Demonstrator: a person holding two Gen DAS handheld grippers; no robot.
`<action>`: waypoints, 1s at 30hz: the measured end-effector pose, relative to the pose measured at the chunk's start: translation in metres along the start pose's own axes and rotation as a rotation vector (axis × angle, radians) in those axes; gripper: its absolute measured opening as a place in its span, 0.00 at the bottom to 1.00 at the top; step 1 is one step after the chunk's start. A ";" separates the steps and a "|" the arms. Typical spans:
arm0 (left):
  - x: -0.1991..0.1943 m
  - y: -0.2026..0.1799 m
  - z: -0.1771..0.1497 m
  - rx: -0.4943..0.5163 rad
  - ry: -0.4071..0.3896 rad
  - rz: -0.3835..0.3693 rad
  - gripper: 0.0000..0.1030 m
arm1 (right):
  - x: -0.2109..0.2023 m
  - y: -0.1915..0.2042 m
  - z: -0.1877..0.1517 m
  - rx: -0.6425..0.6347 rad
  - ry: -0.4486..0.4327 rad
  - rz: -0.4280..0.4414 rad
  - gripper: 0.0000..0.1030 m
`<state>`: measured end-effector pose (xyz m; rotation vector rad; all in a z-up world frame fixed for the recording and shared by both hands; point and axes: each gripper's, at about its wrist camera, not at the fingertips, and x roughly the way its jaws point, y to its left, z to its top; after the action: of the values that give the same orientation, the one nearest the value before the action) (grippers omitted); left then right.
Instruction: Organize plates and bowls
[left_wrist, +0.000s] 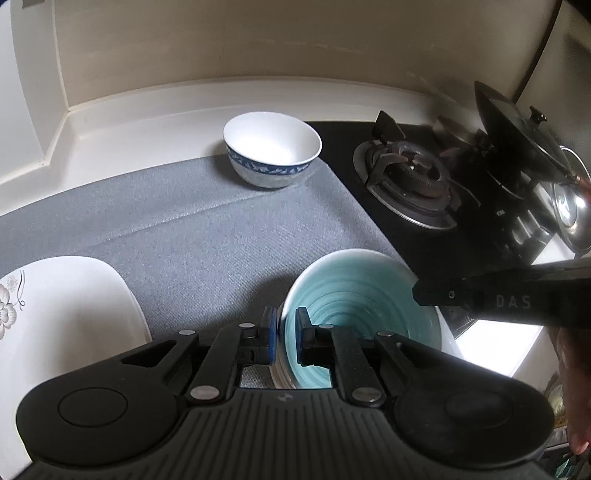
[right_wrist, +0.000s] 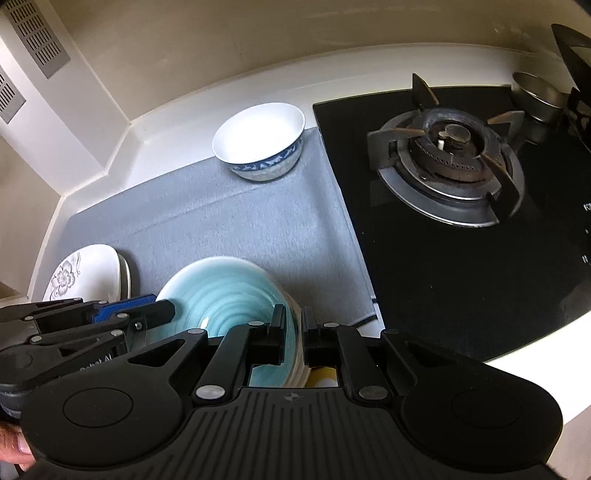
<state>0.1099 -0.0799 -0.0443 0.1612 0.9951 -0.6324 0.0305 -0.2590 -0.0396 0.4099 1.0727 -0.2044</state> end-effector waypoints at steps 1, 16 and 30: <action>0.000 0.000 -0.001 0.006 -0.001 0.004 0.08 | 0.003 0.000 0.001 -0.003 0.006 -0.003 0.10; 0.003 0.004 -0.004 -0.011 0.019 -0.001 0.04 | 0.011 0.003 0.002 -0.034 0.061 -0.018 0.07; 0.001 0.004 -0.006 -0.010 0.023 0.005 0.04 | 0.013 0.009 0.003 -0.076 0.087 -0.036 0.06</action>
<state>0.1087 -0.0745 -0.0495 0.1631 1.0198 -0.6219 0.0426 -0.2513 -0.0480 0.3337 1.1702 -0.1782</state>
